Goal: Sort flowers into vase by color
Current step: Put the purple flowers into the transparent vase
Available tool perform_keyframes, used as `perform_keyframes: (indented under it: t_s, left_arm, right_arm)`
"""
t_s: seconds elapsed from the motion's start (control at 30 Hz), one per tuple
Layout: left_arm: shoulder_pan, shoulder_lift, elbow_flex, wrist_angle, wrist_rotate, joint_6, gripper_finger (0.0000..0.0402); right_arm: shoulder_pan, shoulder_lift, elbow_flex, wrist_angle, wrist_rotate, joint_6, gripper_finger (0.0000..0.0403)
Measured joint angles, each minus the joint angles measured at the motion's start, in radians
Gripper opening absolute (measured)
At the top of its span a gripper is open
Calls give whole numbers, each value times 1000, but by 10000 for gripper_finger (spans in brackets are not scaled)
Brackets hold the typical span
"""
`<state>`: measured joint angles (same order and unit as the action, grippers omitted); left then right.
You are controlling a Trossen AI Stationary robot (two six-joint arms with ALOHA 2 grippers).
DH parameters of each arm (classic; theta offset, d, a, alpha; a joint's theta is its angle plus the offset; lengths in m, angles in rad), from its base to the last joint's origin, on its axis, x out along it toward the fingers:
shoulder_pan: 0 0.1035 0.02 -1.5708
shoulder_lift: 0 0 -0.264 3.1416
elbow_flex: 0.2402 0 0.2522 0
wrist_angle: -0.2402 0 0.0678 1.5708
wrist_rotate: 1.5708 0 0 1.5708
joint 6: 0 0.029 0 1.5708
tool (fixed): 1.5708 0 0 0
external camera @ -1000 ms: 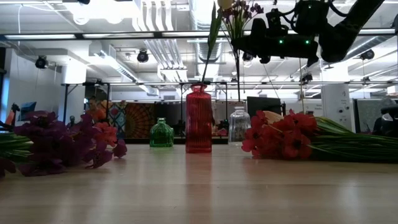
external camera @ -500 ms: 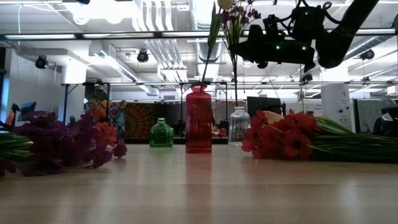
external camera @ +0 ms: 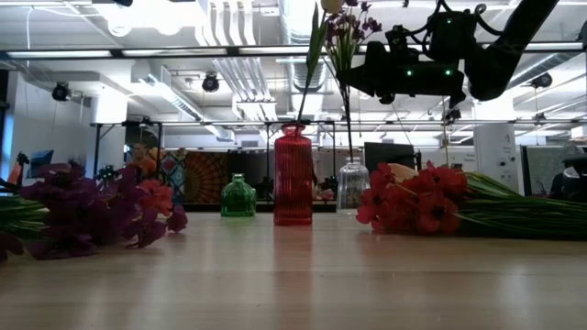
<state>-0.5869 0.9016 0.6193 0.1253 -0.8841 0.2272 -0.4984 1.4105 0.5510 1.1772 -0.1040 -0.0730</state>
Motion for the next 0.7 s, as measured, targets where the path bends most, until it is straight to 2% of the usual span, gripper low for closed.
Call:
perform_keyframes:
  t_s: [0.7]
  left_arm:
    - [0,0,0,0,0,0,0]
  right_arm:
    - [0,0,0,-17,1,-18,92]
